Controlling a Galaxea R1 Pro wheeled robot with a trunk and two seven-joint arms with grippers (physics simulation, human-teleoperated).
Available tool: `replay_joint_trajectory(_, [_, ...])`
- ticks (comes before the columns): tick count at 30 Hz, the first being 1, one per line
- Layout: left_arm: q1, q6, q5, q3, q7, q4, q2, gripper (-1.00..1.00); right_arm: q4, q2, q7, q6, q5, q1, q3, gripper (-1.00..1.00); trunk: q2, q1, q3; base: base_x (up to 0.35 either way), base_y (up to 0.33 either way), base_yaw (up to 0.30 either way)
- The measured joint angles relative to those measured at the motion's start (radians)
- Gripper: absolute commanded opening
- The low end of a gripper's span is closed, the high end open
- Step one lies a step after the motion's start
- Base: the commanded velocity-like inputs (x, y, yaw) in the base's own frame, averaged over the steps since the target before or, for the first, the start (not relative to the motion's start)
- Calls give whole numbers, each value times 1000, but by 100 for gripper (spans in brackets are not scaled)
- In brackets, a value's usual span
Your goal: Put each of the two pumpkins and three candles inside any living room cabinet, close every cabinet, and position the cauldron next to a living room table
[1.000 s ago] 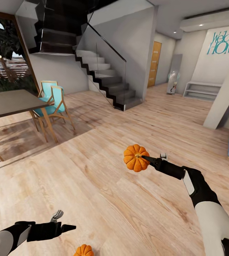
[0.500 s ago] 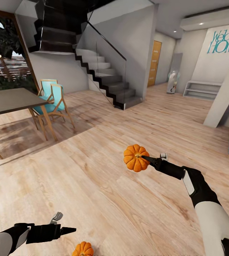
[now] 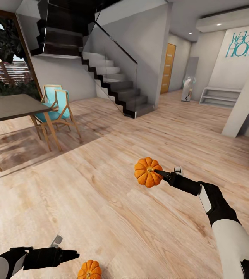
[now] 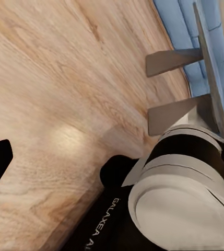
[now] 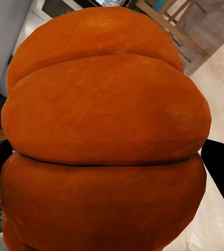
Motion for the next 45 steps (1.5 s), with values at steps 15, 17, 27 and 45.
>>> replay_joint_trajectory(15, [2,-24,2,-10,-28,1,6,100,0,2,0,-1,1,0,0,-100,-105,58,-47,0,0,0])
replay_joint_trajectory(17, [2,-24,2,-10,-27,1,7,100,0,2,0,-1,1,0,0,-100,-119,65,-53,0,0,0])
replay_joint_trajectory(27, [2,-24,3,-10,-14,2,8,100,0,2,0,-2,2,0,0,-100,-146,82,-89,0,0,0])
replay_joint_trajectory(45, [2,-24,3,-10,-7,2,6,100,0,1,-5,-1,8,0,1,-100,-150,90,-159,0,0,2])
